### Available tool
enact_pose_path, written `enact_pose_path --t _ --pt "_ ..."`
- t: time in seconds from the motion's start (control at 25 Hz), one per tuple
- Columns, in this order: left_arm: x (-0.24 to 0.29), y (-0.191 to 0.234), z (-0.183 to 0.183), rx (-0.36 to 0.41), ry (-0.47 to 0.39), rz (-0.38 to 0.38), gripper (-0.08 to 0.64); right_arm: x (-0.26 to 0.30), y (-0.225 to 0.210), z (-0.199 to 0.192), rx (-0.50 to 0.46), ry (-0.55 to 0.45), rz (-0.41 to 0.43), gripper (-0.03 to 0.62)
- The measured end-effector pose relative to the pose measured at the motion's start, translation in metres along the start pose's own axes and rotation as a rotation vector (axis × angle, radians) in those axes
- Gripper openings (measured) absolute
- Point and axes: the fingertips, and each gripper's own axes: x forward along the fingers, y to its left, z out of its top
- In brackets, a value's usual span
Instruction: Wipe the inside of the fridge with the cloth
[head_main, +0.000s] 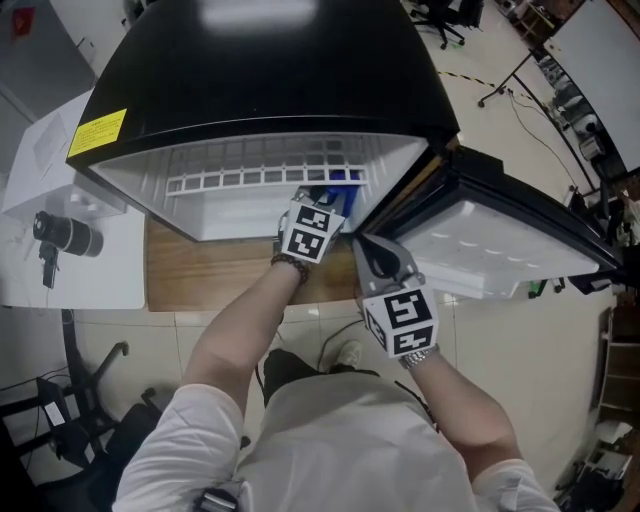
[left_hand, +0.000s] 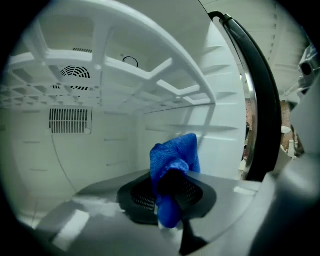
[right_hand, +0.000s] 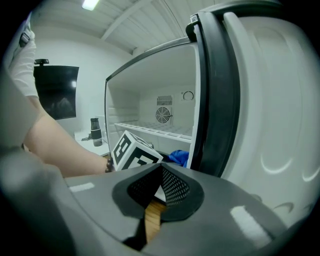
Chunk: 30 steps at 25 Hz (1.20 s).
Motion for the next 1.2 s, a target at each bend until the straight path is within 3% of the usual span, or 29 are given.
enact_pose_path --t 0.64,1.2 --pt "0.036 0.042 0.005 -0.046 -0.053 0.122 0.051 0.004 0.004 0.011 0.004 -0.062 0.058 0.002" --pt "0.055 0.066 0.007 -0.03 -0.066 0.211 0.052 0.008 0.0 0.01 0.006 -0.086 0.068 0.002"
